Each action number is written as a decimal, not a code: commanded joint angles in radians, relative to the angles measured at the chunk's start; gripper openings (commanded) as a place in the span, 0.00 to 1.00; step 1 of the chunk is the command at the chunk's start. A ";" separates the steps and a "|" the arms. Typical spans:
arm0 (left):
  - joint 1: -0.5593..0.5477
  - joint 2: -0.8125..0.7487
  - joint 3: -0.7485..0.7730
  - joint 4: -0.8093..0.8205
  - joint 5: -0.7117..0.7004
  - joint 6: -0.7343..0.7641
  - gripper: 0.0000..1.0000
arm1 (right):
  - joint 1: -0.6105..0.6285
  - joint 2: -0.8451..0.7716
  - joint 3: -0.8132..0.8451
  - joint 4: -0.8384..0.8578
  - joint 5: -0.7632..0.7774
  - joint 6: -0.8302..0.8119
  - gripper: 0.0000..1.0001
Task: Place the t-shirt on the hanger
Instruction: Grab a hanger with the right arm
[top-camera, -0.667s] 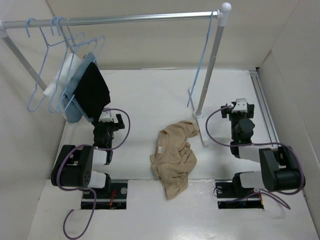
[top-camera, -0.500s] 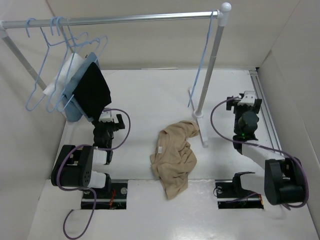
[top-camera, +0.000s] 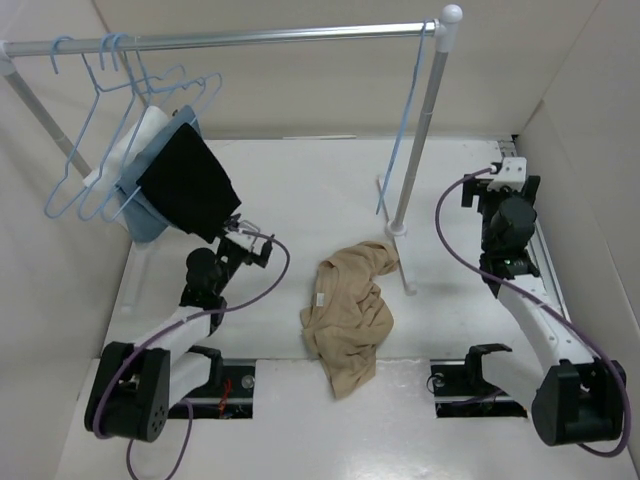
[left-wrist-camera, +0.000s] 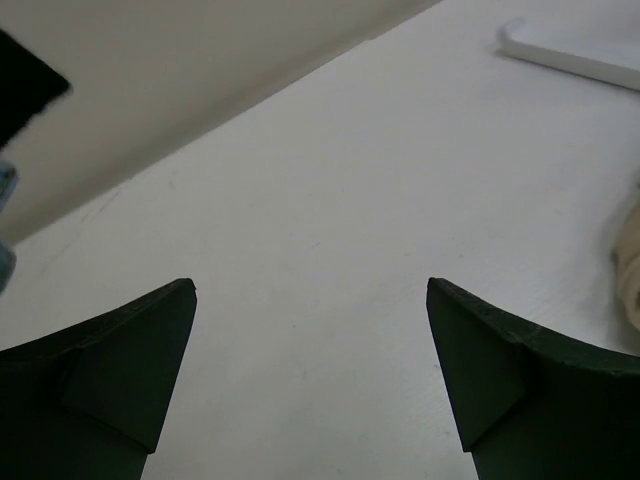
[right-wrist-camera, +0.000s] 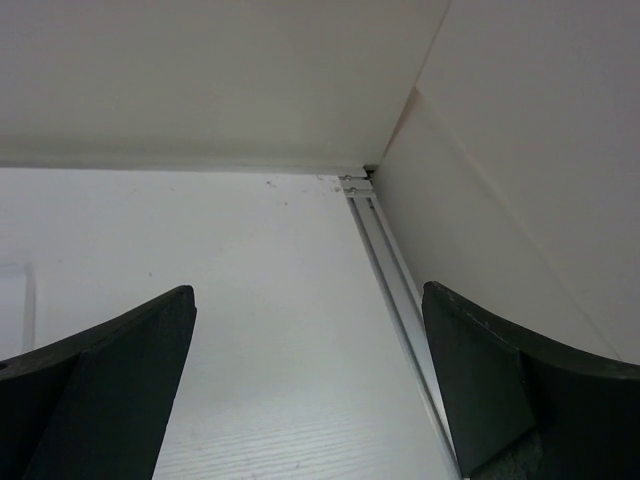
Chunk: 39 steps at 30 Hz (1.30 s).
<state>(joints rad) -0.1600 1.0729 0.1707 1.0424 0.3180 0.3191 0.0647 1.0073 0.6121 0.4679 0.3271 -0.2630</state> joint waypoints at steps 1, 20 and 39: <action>-0.053 -0.074 0.070 -0.244 0.141 0.193 1.00 | -0.006 -0.010 0.119 -0.230 -0.056 0.007 1.00; -0.202 -0.218 0.278 -1.257 0.283 1.119 1.00 | -0.006 -0.095 0.442 -0.624 -0.187 0.016 1.00; -0.211 -0.076 0.494 -1.020 0.320 0.307 1.00 | 0.003 -0.032 1.009 -0.882 -1.008 0.088 0.76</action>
<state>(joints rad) -0.3668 0.9939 0.6113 -0.0631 0.6529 0.7929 0.0650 0.9760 1.5589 -0.4599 -0.4370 -0.2478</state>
